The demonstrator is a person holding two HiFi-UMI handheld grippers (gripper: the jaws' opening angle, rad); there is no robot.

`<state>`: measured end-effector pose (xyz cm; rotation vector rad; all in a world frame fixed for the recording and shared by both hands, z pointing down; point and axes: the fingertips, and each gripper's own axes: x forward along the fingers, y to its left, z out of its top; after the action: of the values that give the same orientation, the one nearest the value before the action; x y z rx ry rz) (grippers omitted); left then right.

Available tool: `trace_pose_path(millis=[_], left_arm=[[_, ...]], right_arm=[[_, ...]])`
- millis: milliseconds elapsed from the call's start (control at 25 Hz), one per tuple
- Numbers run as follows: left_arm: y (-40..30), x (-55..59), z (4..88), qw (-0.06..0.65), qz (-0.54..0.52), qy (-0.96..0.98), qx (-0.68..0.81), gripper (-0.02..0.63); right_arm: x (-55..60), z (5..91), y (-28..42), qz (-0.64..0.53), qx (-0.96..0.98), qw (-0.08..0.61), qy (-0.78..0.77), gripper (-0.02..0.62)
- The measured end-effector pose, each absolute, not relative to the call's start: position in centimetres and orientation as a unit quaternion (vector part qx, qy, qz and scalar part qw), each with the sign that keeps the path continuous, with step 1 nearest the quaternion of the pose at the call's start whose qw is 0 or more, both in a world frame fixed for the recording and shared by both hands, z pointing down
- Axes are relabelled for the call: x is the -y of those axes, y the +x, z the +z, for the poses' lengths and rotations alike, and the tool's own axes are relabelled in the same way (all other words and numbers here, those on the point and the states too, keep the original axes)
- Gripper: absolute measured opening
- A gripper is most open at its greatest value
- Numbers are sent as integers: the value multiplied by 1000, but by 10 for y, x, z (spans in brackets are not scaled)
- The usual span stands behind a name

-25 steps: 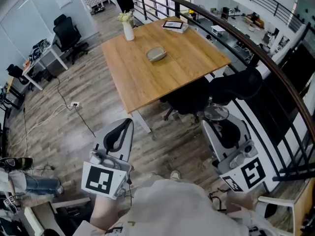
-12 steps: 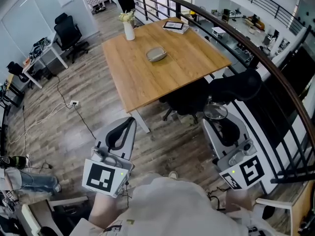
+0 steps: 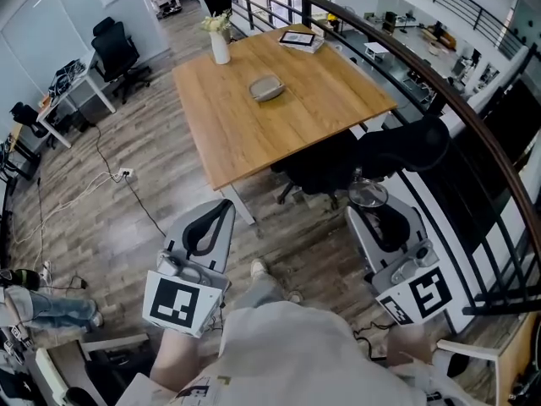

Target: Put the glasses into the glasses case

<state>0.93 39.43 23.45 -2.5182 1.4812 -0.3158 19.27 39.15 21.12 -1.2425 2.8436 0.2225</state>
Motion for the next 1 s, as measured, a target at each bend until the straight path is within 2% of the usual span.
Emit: trace_pose_path(millis=[200, 560, 1000], left_arm=[[18, -383, 241, 71, -109, -856, -500, 20], [19, -338, 254, 73, -112, -862, -489, 20], [-11, -235, 269, 34, -115, -866, -485, 20]], right_arm=[[-376, 220, 197, 70, -911, 19, -407, 126], [-326, 235, 190, 64, -907, 16, -415, 126], [-221, 248, 146, 56, -915, -5, -399, 126]])
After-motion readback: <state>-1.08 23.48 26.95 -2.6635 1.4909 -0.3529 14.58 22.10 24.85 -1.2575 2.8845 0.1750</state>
